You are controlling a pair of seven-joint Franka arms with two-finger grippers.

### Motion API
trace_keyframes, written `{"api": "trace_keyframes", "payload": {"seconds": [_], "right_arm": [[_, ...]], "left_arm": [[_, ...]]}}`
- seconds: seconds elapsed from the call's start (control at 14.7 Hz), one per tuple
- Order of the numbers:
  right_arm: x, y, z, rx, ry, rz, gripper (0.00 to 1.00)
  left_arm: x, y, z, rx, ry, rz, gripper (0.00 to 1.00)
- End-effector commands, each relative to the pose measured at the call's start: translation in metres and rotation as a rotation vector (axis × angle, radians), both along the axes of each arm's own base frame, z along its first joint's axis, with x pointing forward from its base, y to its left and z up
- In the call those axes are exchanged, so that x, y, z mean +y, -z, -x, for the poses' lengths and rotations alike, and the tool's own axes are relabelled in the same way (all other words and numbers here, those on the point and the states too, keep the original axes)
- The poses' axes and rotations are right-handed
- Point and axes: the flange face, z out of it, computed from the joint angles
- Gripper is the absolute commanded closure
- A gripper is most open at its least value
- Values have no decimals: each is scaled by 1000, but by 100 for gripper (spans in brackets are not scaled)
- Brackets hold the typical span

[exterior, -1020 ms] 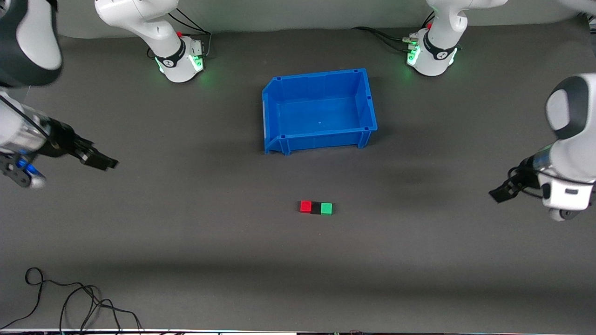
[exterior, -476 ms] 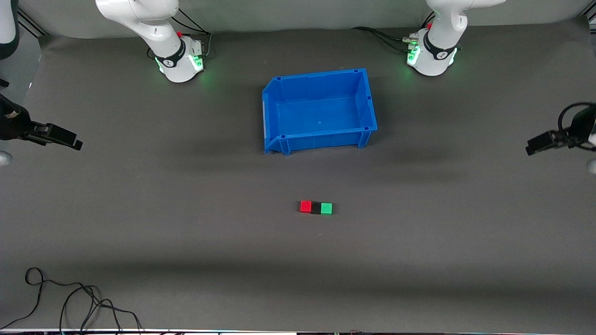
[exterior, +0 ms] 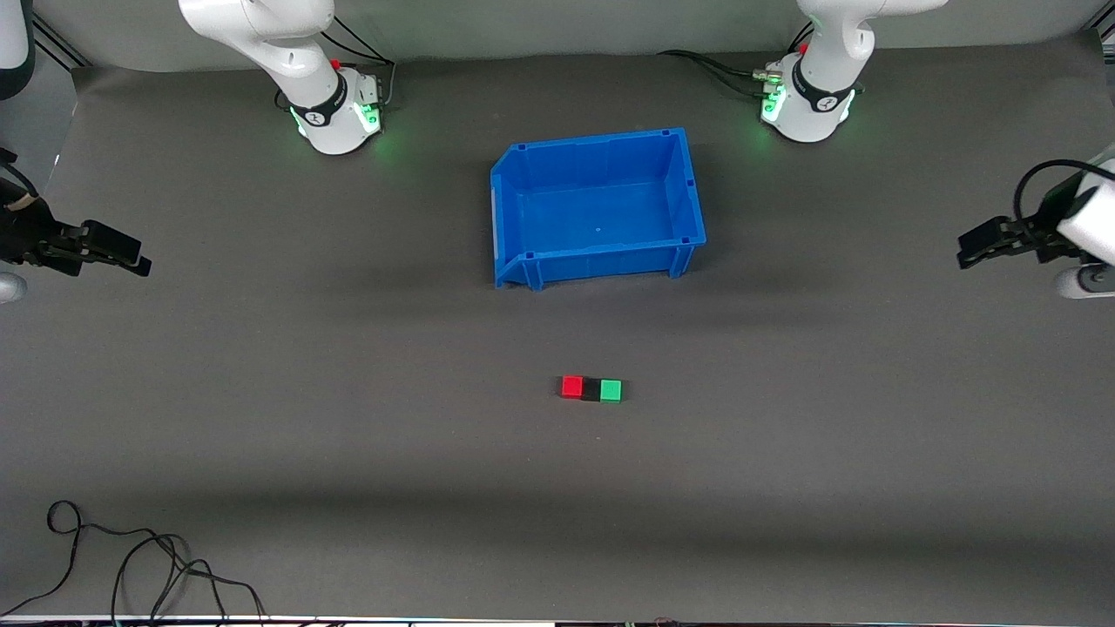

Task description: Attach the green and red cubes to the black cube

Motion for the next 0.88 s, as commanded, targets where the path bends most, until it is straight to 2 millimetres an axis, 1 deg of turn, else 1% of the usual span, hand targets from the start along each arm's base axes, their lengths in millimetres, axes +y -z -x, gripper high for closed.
{"api": "trace_keyframes", "payload": {"seconds": [0.0,0.14,0.2,0.27,0.48,0.68,0.82], "right_arm": [[-2,-11,6,-7,-50,19,0],[-1,-15,8,-14,-29,9,0],[0,-16,7,-17,-27,6,0],[3,-15,7,-14,-27,6,0],[6,-14,7,-11,27,8,0],[6,-14,6,-13,27,8,0],[6,-13,6,-11,27,8,0]], "left_arm": [[-14,5,0,-10,23,-2,0],[-13,7,-1,-3,23,-2,0],[-10,3,-1,-11,18,0,0],[-8,2,-3,-12,14,3,0],[-10,1,-4,-15,11,3,0],[-12,1,-4,-6,13,3,0],[-9,3,-3,12,29,1,0]]}}
